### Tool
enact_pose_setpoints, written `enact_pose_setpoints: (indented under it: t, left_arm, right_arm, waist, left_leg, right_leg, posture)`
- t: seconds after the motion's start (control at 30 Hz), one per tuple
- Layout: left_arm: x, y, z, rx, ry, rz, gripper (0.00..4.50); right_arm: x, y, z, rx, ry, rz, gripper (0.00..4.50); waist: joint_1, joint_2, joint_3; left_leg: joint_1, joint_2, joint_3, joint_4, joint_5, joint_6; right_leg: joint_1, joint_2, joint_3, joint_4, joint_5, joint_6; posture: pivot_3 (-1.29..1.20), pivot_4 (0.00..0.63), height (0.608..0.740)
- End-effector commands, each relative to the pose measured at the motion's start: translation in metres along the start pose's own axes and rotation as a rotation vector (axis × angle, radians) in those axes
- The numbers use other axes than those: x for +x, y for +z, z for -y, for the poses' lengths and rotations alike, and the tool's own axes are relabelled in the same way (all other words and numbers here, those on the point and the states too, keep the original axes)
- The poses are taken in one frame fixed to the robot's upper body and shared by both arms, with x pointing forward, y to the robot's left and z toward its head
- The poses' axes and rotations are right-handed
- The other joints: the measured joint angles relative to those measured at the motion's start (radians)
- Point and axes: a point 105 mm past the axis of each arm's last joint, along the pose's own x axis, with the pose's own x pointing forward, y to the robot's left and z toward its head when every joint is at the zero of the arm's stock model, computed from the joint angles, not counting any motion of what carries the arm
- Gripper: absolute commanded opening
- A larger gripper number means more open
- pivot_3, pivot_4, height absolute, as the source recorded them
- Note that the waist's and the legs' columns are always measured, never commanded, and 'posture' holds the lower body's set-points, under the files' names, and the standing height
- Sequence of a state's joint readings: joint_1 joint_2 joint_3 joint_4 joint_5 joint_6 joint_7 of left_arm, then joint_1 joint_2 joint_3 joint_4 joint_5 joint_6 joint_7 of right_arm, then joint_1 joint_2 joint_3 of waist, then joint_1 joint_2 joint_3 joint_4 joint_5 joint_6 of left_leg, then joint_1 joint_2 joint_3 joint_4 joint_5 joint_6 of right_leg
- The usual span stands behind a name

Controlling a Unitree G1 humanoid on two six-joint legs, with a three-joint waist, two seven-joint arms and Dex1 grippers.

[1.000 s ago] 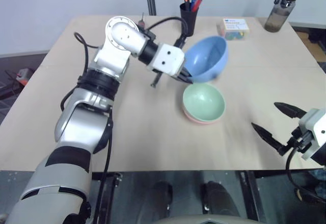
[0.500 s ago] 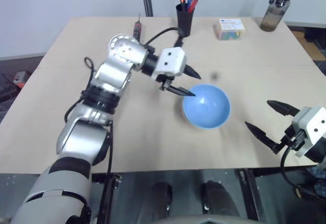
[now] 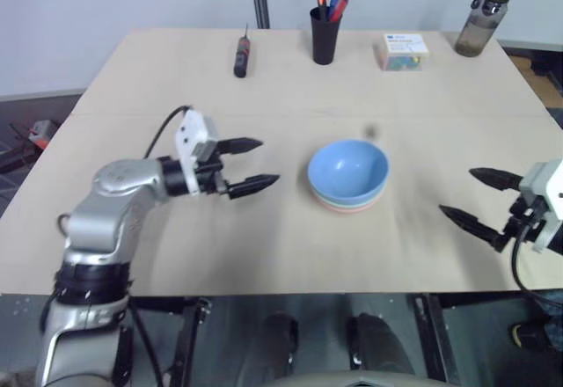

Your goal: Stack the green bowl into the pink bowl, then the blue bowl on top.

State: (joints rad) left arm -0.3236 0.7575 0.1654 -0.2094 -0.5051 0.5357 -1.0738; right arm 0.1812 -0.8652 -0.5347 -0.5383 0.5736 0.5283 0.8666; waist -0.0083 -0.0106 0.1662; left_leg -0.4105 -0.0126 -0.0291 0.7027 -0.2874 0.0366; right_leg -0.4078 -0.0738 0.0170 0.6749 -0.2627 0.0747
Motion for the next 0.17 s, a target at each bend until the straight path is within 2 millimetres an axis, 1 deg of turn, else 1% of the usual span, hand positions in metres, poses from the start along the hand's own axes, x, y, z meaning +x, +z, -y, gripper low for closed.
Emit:
enact_pose_setpoints:
  t: [0.03,0.1,0.13,0.17]
  left_arm:
    - [-0.0159,0.0068,0.008,0.054,0.018,-0.021,4.44]
    - [-0.0197,0.0023,0.0104,0.054,0.022,-0.038,4.44]
    - [-0.0207,0.0013,0.0116,0.053,0.023,-0.04,4.44]
    - [-0.0216,-0.0003,0.0125,0.048,0.023,-0.044,4.44]
  right_arm:
    - [-0.0149,0.0123,0.0021,-0.014,0.021,0.008,4.5]
    - [-0.0162,0.0132,0.0002,-0.002,0.039,0.004,4.5]
    - [-0.017,0.0132,-0.0003,0.001,0.044,0.002,4.5]
    - [-0.0163,0.0127,-0.0007,0.002,0.049,-0.002,4.5]
  waist:
    - [0.001,0.0,0.0]
    - [0.003,0.0,0.0]
    - [0.003,0.0,0.0]
    - [0.003,0.0,0.0]
  left_leg:
    - [0.0,0.0,0.0,0.0,0.0,0.0]
    - [0.002,0.0,0.0,0.0,0.0,0.0]
    - [0.009,0.0,0.0,-0.001,-0.001,0.001]
    - [0.012,0.0,0.0,-0.002,-0.001,0.001]
  right_leg:
    - [0.0,0.0,0.0,0.0,0.0,0.0]
    - [0.002,0.0,0.0,0.0,0.0,0.0]
    - [0.009,0.0,0.0,-0.002,0.0,0.0]
    - [0.012,0.0,0.0,-0.004,0.0,0.0]
  posture:
    - [0.0,0.15,0.74]
    - [0.0,0.15,0.74]
    - [0.0,0.15,0.74]
    - [0.0,0.15,0.74]
